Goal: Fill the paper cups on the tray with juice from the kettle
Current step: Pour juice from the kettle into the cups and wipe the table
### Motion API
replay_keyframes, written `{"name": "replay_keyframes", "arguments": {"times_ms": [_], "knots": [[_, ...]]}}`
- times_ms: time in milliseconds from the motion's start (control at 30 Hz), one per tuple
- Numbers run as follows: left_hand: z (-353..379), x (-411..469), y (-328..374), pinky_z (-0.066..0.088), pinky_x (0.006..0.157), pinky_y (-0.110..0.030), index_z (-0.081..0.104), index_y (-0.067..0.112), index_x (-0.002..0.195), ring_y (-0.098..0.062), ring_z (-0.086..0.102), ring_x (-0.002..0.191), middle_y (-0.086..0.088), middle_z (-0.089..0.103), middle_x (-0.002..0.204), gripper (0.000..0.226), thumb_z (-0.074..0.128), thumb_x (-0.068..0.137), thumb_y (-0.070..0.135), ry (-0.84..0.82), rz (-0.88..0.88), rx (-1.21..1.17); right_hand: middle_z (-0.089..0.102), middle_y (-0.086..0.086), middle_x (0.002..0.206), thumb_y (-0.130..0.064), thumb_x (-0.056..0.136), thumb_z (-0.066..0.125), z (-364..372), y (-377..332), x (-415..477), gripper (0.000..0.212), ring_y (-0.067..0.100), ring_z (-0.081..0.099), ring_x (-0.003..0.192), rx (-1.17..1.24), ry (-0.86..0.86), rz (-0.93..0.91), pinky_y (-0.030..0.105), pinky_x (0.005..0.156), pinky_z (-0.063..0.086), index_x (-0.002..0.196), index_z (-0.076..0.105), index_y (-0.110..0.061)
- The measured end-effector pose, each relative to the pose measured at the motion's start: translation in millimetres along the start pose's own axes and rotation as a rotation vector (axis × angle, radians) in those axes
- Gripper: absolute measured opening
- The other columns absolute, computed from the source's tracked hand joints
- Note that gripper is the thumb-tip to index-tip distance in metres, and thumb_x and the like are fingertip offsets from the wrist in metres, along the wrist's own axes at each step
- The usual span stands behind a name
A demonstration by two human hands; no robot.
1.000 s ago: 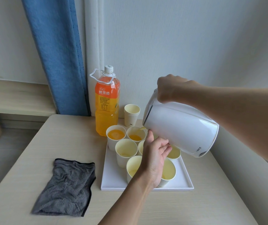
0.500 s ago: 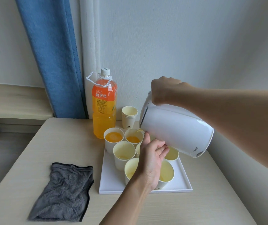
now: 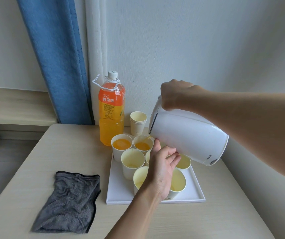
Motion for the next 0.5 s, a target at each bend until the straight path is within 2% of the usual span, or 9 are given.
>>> {"name": "replay_keyframes", "arguments": {"times_ms": [500], "knots": [[0.0,0.1,-0.1,0.047,0.114,-0.043,0.056,0.021,0.139,-0.028,0.067,0.117,-0.002,0.070,0.118,0.067,0.055,0.072,0.012,-0.002,0.001,0.015,0.045,0.004,0.073,-0.010,0.088,0.050,0.4,-2.0,0.6,0.020,0.019,0.042,0.056,-0.005,0.002,-0.009,0.024,0.049,0.029,0.070,0.042,-0.012]]}}
Point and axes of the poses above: each hand's wrist, its own x-axis towards the middle knuckle, its own z-axis out of the palm, y = z × x, the point moved 3 cm from there along x, towards the middle knuckle
